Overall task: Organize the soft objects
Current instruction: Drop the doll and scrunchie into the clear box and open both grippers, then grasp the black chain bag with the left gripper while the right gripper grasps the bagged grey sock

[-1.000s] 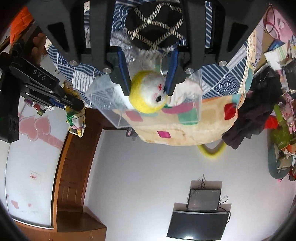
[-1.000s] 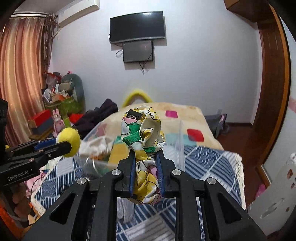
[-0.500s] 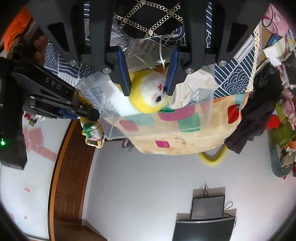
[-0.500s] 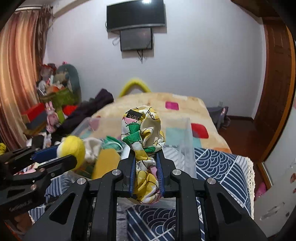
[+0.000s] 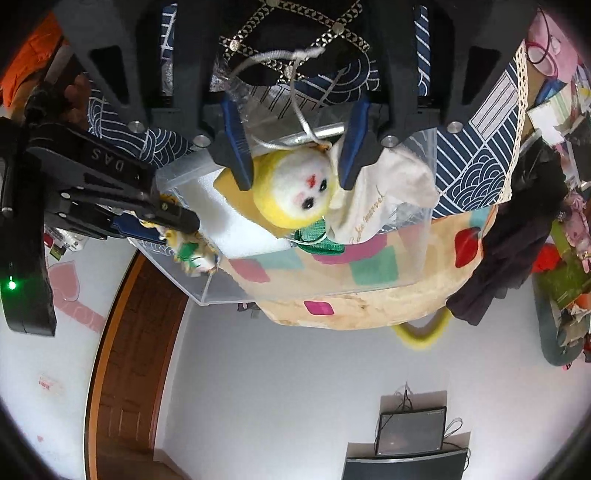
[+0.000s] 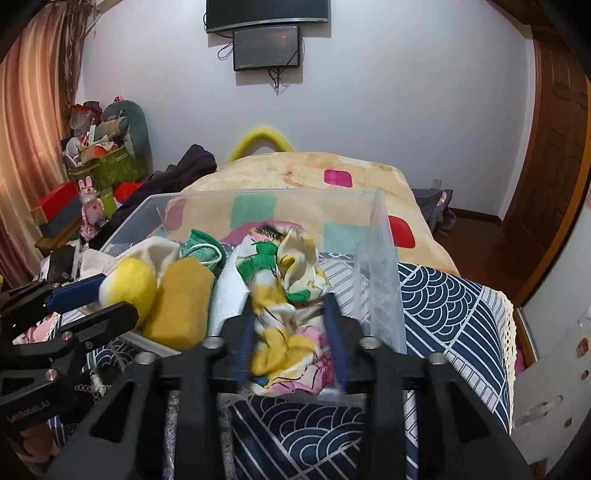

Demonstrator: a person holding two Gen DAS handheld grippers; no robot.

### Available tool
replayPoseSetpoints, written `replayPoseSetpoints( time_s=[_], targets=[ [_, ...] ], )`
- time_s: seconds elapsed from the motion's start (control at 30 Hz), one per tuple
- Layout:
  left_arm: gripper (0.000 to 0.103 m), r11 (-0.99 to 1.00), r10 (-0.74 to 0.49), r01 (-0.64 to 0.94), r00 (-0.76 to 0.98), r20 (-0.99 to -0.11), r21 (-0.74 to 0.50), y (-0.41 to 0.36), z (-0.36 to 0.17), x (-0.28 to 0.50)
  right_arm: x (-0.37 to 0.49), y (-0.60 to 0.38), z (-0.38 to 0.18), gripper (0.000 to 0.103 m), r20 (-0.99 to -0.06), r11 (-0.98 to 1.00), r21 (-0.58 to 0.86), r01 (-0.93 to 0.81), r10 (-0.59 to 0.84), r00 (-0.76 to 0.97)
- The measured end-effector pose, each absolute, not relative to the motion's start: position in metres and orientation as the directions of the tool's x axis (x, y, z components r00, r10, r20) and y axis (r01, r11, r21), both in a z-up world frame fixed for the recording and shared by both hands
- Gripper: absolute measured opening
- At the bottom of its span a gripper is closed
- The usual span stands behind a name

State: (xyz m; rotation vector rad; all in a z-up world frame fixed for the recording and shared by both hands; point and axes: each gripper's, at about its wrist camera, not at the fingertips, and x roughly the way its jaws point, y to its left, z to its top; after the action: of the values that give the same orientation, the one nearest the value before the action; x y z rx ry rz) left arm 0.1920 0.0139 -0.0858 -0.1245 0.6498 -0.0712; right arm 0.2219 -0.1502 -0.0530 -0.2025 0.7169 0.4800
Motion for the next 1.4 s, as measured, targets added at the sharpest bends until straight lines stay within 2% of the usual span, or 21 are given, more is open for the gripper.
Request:
replayPoseSetpoints(
  time_s=[0.13, 0.2, 0.23, 0.33, 0.43, 0.5, 0.57, 0.87, 1.3, 1.4],
  targets=[
    [0.056, 0.99, -0.105, 0.028, 0.798, -0.593, -0.139, 0.016, -0.081, 0.184, 0.216, -0.157, -0.049, 0.044, -0.662, 0.873, -0.014, -0.488, 0.358, 0.659],
    [0.063, 0.991, -0.1, 0.026, 0.808, -0.58, -0.134, 0.016, -0.076, 0.177, 0.215, -0.158, -0.046, 0.044, -0.658, 0.87, -0.005, -0.493, 0.368, 0.657],
    [0.063, 0.991, -0.099, 0.027, 0.814, -0.572, -0.133, 0.016, -0.073, 0.173, 0.213, -0.159, -0.044, 0.044, -0.655, 0.869, -0.002, -0.496, 0.373, 0.657],
    [0.069, 0.99, -0.102, 0.032, 0.827, -0.553, -0.135, 0.017, -0.063, 0.163, 0.207, -0.161, -0.036, 0.05, -0.639, 0.865, 0.001, -0.502, 0.387, 0.665],
    [0.08, 0.99, -0.096, 0.026, 0.846, -0.524, -0.138, 0.02, -0.052, 0.15, 0.2, -0.164, -0.025, 0.055, -0.609, 0.862, 0.005, -0.507, 0.404, 0.682],
    [0.091, 0.99, -0.085, 0.015, 0.857, -0.509, -0.14, 0.024, -0.046, 0.139, 0.194, -0.165, -0.018, 0.058, -0.587, 0.86, 0.005, -0.51, 0.415, 0.695],
    [0.094, 0.99, -0.08, 0.008, 0.859, -0.505, -0.143, 0.028, -0.044, 0.131, 0.188, -0.165, -0.012, 0.061, -0.57, 0.854, 0.009, -0.52, 0.432, 0.699],
    [0.096, 0.991, -0.051, -0.03, 0.817, -0.575, -0.13, 0.034, -0.071, 0.115, 0.165, -0.163, -0.021, 0.065, -0.559, 0.839, 0.035, -0.543, 0.466, 0.685],
    [0.097, 0.986, -0.086, -0.045, 0.691, -0.718, -0.161, 0.031, -0.141, 0.124, 0.165, -0.147, -0.087, 0.065, -0.706, 0.828, 0.082, -0.555, 0.441, 0.554],
    [0.097, 0.976, -0.13, -0.044, 0.665, -0.736, -0.212, 0.034, -0.154, 0.126, 0.168, -0.144, -0.095, 0.065, -0.728, 0.824, 0.095, -0.559, 0.44, 0.525]
  ],
)
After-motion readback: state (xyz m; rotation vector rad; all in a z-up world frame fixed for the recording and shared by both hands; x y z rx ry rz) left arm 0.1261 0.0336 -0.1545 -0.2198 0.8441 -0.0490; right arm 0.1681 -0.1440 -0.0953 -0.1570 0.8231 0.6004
